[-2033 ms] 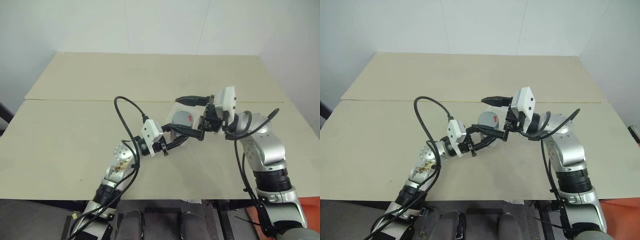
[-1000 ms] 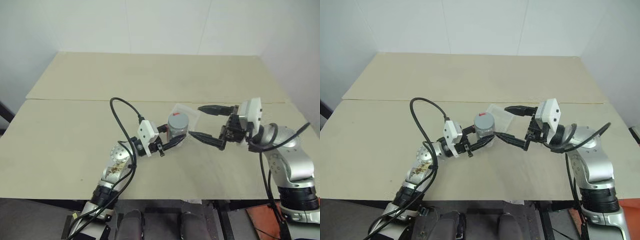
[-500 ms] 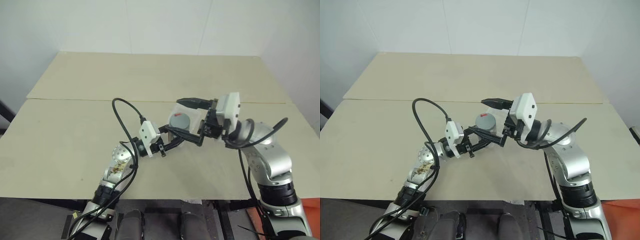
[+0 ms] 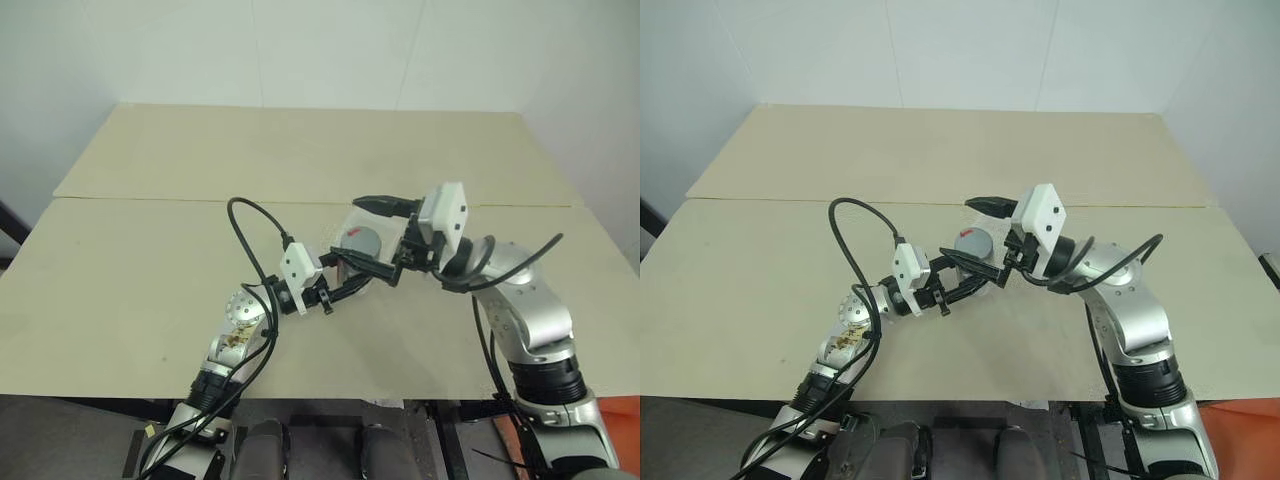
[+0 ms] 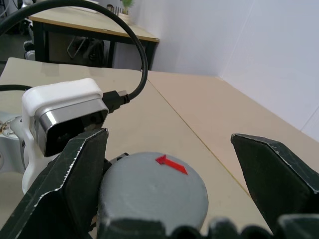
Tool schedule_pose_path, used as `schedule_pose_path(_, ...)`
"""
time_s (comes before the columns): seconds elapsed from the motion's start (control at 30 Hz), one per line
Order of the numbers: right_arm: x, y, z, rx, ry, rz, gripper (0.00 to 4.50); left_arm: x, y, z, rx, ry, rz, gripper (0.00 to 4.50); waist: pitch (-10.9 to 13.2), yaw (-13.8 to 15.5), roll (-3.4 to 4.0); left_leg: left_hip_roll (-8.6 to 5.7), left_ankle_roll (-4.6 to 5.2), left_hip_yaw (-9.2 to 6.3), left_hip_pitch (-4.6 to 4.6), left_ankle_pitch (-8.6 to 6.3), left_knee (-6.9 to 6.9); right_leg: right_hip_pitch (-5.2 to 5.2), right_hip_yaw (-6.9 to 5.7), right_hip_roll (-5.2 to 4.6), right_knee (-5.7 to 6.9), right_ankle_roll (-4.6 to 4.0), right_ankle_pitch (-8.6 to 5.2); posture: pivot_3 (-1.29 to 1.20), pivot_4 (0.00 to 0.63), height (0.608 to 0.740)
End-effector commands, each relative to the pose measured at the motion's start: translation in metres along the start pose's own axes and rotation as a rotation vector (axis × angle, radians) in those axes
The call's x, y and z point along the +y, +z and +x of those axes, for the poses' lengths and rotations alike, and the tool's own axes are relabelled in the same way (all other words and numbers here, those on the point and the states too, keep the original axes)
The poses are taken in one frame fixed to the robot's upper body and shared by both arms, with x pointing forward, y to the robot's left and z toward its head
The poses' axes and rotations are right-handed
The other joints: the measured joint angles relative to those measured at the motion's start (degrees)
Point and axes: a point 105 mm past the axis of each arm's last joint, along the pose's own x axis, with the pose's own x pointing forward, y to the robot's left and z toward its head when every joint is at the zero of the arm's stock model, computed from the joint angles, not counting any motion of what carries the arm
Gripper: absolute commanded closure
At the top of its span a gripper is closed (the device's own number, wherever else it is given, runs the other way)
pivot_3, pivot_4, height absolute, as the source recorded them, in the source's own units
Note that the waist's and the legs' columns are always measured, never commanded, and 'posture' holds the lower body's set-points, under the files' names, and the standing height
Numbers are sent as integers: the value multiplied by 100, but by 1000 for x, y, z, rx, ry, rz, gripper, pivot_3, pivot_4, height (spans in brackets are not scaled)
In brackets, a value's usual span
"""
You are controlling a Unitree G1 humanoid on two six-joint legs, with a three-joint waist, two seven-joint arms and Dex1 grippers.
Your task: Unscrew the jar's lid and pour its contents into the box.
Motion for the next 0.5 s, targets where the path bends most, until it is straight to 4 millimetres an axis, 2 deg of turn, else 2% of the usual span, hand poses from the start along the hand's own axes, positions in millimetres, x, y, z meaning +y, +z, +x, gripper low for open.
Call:
schedule_pose_path(0.03,-11,10,-15,-8,-66,-48,17,0,15,5,-56,-23,56,2479,0,0,0,0,0,0,0,0,0,0,0,0,0,0,0,0,150,740)
schedule_pose_path(0.5,-16,5,-40,46,-117,-57,17,1,15,6,-58,-35,59,2479,0,3,0,0,0,-1,0,0,0,1,0,0,0,0,0,0,150,740)
